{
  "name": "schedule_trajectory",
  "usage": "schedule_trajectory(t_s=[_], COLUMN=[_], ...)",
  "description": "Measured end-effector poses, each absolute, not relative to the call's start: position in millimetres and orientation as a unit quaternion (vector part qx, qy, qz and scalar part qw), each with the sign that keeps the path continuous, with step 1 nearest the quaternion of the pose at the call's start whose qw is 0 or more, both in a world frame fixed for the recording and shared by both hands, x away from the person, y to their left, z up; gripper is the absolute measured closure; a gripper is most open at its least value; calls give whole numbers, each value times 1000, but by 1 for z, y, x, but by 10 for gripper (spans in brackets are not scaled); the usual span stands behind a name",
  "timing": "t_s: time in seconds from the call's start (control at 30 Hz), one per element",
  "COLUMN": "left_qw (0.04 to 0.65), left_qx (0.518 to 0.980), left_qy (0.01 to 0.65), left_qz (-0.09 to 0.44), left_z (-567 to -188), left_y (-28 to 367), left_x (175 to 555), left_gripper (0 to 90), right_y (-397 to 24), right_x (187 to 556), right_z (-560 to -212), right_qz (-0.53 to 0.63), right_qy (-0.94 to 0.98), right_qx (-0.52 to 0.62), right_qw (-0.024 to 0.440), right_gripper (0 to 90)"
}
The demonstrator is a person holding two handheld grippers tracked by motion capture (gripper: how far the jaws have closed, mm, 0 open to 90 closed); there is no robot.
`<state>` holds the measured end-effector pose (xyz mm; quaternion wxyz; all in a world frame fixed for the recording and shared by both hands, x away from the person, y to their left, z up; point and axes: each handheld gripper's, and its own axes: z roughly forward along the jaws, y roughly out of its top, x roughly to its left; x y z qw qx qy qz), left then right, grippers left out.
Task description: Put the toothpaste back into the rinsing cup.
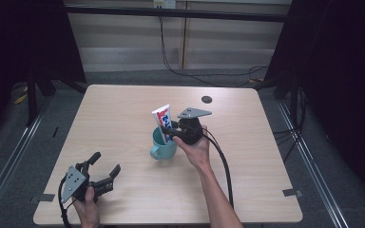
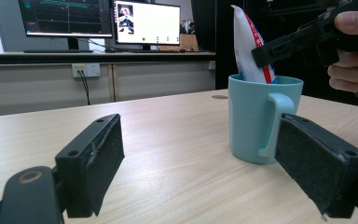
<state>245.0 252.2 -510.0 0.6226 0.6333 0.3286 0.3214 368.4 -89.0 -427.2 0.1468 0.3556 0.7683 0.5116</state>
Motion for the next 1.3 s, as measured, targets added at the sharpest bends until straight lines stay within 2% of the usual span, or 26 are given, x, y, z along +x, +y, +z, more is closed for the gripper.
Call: schedule_trajectory(t_s=[0.53, 0.63, 0.73, 0.87, 1.3], left_qw=[623, 623, 623, 623, 623], left_qx=[633, 633, 633, 633, 633], left_qy=[329, 329, 329, 329, 329], left_qz=[321, 321, 321, 321, 321], left_z=[-510, -510, -510, -510, -510], left_y=[252, 252, 252, 252, 252], left_x=[245, 245, 245, 245, 245], left_gripper=[155, 155, 155, 155, 155], right_y=[-85, -88, -92, -91, -87], right_x=[366, 365, 365, 366, 363], right_z=[-442, -442, -433, -432, -432], right_qz=[494, 512, 533, 516, 519], right_qy=[777, 766, 754, 765, 762], right_qx=[364, 364, 359, 357, 358], right_qw=[144, 139, 137, 145, 144], right_gripper=[583, 631, 551, 551, 266])
